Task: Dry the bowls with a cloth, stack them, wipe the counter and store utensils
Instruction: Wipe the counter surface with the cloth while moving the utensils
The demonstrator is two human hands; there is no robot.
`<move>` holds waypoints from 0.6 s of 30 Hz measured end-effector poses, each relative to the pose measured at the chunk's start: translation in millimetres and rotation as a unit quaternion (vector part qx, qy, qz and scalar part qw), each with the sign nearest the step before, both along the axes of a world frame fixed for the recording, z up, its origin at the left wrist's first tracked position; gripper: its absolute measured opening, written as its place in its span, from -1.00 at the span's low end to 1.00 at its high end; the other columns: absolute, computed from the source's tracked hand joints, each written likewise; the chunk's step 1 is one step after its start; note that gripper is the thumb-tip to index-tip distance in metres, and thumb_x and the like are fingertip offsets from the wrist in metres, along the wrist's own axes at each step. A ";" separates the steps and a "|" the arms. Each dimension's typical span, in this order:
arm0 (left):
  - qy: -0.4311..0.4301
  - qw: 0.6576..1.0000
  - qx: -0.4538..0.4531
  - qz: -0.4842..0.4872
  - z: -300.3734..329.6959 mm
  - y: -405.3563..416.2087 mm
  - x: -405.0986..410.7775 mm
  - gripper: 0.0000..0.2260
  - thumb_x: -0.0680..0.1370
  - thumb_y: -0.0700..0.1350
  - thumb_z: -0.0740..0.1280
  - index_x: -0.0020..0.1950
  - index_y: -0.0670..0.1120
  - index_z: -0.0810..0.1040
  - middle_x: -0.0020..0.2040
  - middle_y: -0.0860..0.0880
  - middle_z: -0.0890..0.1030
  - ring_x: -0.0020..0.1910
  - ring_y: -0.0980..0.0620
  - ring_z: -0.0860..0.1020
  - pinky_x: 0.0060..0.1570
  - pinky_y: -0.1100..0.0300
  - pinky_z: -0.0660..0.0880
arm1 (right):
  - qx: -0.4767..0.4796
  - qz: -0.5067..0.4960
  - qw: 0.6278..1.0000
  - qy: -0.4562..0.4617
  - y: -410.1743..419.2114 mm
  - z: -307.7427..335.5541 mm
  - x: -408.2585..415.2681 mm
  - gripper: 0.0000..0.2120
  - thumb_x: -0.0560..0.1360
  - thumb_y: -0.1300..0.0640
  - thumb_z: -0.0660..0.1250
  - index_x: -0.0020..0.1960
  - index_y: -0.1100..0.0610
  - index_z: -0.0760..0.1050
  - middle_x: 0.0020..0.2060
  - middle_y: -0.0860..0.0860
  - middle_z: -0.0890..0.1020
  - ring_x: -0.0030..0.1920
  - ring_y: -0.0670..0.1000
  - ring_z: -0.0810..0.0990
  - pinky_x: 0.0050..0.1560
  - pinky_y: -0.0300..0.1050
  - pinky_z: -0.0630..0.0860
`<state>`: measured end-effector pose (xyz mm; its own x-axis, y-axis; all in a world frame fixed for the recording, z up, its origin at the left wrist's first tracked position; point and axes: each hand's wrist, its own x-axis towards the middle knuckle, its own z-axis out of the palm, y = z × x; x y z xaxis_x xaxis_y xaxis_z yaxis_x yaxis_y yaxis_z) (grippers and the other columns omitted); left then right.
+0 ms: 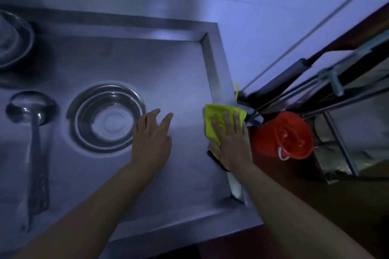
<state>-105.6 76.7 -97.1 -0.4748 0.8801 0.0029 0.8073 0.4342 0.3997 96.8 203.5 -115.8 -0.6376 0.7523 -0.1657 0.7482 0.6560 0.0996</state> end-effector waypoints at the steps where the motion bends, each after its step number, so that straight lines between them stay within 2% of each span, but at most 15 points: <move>1: 0.000 1.000 -0.001 -0.010 2.5 -11.0 2.0 -0.47 0.39 -0.24 0.36 0.36 -0.06 0.40 0.37 -0.21 0.35 0.34 -0.25 0.26 0.29 -0.09 0.13 | -0.001 -0.006 1.000 -0.006 -18.1 1.9 12.1 -0.36 0.43 -0.13 0.35 0.46 -0.01 0.32 0.50 0.17 0.18 0.48 0.32 0.10 0.41 0.28 0.15; 5: -0.010 0.999 -0.009 -0.046 14.2 -50.5 6.3 -0.48 0.40 -0.26 0.34 0.36 -0.07 0.42 0.38 -0.23 0.35 0.34 -0.27 0.26 0.29 -0.16 0.20 | 0.002 -0.038 0.999 -0.025 -82.6 9.6 49.1 -0.39 0.41 -0.10 0.40 0.42 0.00 0.38 0.48 0.16 0.25 0.47 0.31 0.16 0.38 0.29 0.21; 6: -0.009 0.998 -0.009 -0.054 16.0 -59.9 6.0 -0.48 0.40 -0.25 0.35 0.37 -0.08 0.41 0.38 -0.23 0.34 0.34 -0.27 0.26 0.28 -0.16 0.21 | 0.003 -0.052 0.998 -0.024 -94.0 10.7 54.5 -0.39 0.42 -0.09 0.40 0.43 0.00 0.37 0.49 0.15 0.22 0.48 0.29 0.13 0.40 0.28 0.19; 9: -0.003 0.998 -0.005 -0.066 19.8 -91.0 0.1 -0.47 0.37 -0.25 0.38 0.34 -0.08 0.44 0.36 -0.24 0.37 0.31 -0.28 0.31 0.24 -0.15 0.26 | -0.043 -0.120 0.992 -0.021 -118.6 9.9 61.9 -0.40 0.51 -0.11 0.25 0.51 -0.10 0.16 0.55 0.02 -0.07 0.53 0.15 -0.21 0.48 0.15 -0.13; 10: -0.004 0.998 -0.006 -0.065 20.4 -102.0 -3.7 -0.46 0.36 -0.25 0.39 0.34 -0.08 0.45 0.35 -0.24 0.38 0.30 -0.28 0.32 0.24 -0.15 0.26 | -0.053 -0.145 0.988 -0.011 -127.8 9.0 62.4 -0.41 0.52 -0.12 0.21 0.51 -0.12 0.13 0.55 -0.01 -0.11 0.52 0.12 -0.26 0.47 0.11 -0.18; 13: -0.005 0.998 -0.017 -0.056 19.6 -138.7 -24.5 -0.46 0.34 -0.24 0.40 0.33 -0.09 0.47 0.31 -0.24 0.42 0.27 -0.29 0.36 0.22 -0.15 0.27 | -0.060 -0.182 0.981 0.021 -163.9 8.2 56.3 -0.45 0.53 -0.10 0.22 0.49 -0.13 0.18 0.55 0.00 0.00 0.54 0.11 -0.18 0.47 0.09 -0.16; 16: -0.001 0.999 -0.049 -0.022 13.0 -177.3 -56.6 -0.46 0.37 -0.21 0.38 0.35 -0.09 0.44 0.33 -0.24 0.40 0.29 -0.29 0.33 0.25 -0.15 0.23 | -0.055 -0.156 0.986 0.024 -201.4 4.6 32.9 -0.50 0.56 -0.13 0.16 0.48 -0.12 0.21 0.53 0.04 0.11 0.54 0.12 -0.04 0.47 0.06 -0.10; 18: -0.006 0.996 -0.085 0.024 8.3 -198.4 -78.5 -0.45 0.42 -0.13 0.36 0.41 -0.07 0.35 0.38 -0.21 0.34 0.33 -0.24 0.26 0.29 -0.12 0.17 | -0.069 -0.134 0.988 0.025 -222.3 2.8 6.4 -0.49 0.56 -0.16 0.12 0.49 -0.14 0.18 0.54 0.03 0.10 0.54 0.12 -0.04 0.46 0.01 -0.11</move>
<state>-184.0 -121.7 -88.7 -0.5163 0.8431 -0.1503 0.7793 0.5353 0.3259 103.2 -18.8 -113.1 -0.4288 0.8678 -0.2511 0.8985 0.4386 -0.0184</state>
